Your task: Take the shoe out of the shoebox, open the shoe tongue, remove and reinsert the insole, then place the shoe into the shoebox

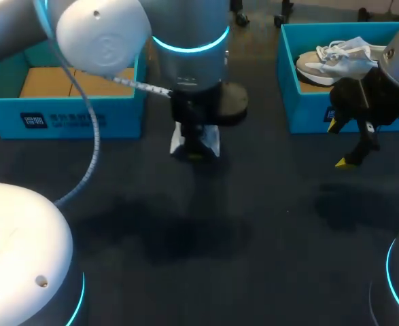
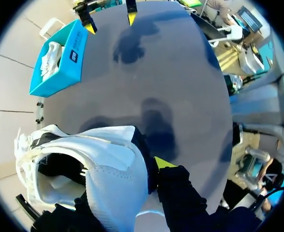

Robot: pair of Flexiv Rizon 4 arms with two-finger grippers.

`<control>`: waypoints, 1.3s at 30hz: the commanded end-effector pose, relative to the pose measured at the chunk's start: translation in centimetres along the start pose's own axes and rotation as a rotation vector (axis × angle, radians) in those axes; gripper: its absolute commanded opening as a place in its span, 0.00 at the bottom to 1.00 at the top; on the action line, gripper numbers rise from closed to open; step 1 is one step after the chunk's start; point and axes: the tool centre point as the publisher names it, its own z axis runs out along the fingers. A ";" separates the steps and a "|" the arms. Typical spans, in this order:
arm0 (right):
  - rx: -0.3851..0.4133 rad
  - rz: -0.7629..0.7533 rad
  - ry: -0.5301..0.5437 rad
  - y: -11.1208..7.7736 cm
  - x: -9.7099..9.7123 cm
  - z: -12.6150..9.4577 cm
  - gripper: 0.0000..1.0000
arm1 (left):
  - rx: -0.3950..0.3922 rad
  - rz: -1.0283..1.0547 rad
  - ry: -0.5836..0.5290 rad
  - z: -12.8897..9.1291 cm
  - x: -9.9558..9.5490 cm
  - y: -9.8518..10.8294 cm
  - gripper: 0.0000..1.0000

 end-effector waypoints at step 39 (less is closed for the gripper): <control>0.001 0.000 -0.001 0.0 0.1 0.1 1.00 | 0.041 0.190 0.043 1.0 -17.7 29.4 0.00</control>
